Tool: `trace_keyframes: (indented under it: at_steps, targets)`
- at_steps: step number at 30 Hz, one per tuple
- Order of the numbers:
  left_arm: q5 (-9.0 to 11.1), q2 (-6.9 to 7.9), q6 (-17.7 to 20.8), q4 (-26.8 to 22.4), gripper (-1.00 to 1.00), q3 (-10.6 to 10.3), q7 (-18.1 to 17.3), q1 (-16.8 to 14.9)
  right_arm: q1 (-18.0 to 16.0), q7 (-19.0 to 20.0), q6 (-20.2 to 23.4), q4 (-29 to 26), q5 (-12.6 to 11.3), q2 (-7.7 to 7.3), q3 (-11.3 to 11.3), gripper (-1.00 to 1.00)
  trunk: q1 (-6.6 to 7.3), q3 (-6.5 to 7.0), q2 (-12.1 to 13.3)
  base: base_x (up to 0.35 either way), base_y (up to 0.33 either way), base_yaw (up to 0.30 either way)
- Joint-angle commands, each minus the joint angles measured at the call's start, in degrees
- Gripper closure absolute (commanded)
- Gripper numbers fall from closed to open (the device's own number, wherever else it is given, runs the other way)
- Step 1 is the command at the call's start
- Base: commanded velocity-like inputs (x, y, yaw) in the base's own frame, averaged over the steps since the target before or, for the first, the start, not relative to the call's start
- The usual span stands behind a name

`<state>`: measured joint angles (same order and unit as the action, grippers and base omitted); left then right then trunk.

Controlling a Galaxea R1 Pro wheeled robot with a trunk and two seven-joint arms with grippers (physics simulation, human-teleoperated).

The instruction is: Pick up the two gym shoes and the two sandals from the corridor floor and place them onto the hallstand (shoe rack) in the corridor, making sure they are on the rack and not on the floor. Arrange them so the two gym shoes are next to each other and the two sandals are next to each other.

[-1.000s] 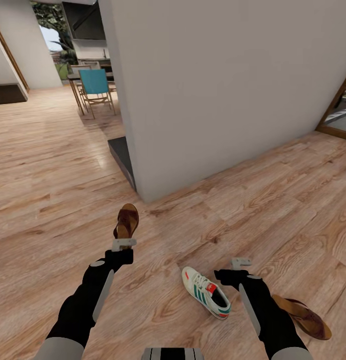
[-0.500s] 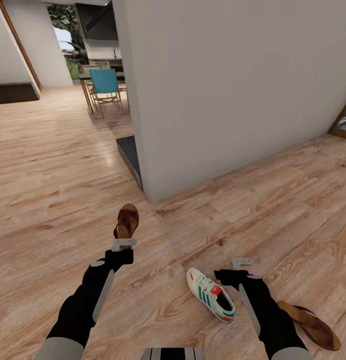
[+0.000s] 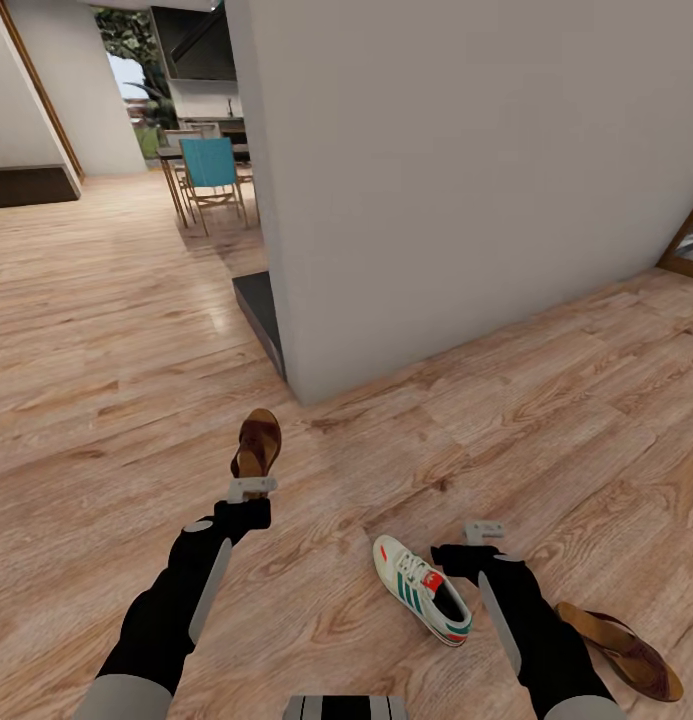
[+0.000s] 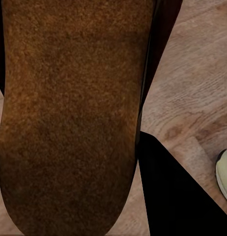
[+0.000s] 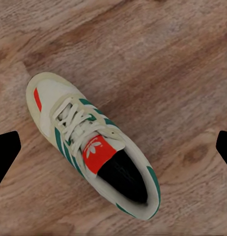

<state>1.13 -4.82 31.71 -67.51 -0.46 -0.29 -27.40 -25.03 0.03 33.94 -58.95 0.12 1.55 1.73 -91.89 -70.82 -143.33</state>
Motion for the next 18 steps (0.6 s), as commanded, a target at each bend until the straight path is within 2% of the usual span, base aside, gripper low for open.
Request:
trace_keyframes:
  at_steps: [1, 10, 17, 18]
  targets:
    - [-0.08, -0.01, 0.38, -0.08, 1.00, 0.02, -0.15, -0.02, -0.02, -0.04, 0.30, -0.06, -0.01, 0.07, 0.11, -1.00, 0.01, -0.05, -0.02, 0.000, 0.000, 0.000]
    - [-0.08, -0.01, 0.46, -0.08, 1.00, 0.02, -0.15, -0.02, -0.02, -0.11, 0.33, 0.05, -0.06, 0.04, 0.14, -1.00, 0.01, -0.05, -0.02, 0.000, 0.000, 0.000]
    - [-0.08, -0.01, 0.46, -0.08, 1.00, 0.02, -0.15, -0.02, -0.02, 0.19, -1.32, 1.78, -0.03, -2.24, 0.03, -1.00, 0.01, -0.05, -0.02, 0.000, 0.000, 0.000]
    - [-0.08, -0.01, 0.46, -0.08, 1.00, 0.02, -0.15, -0.02, -0.02, 0.22, -2.76, 2.57, 0.09, -4.18, -0.18, -1.00, 0.01, -0.05, -0.02, 0.000, 0.000, 0.000]
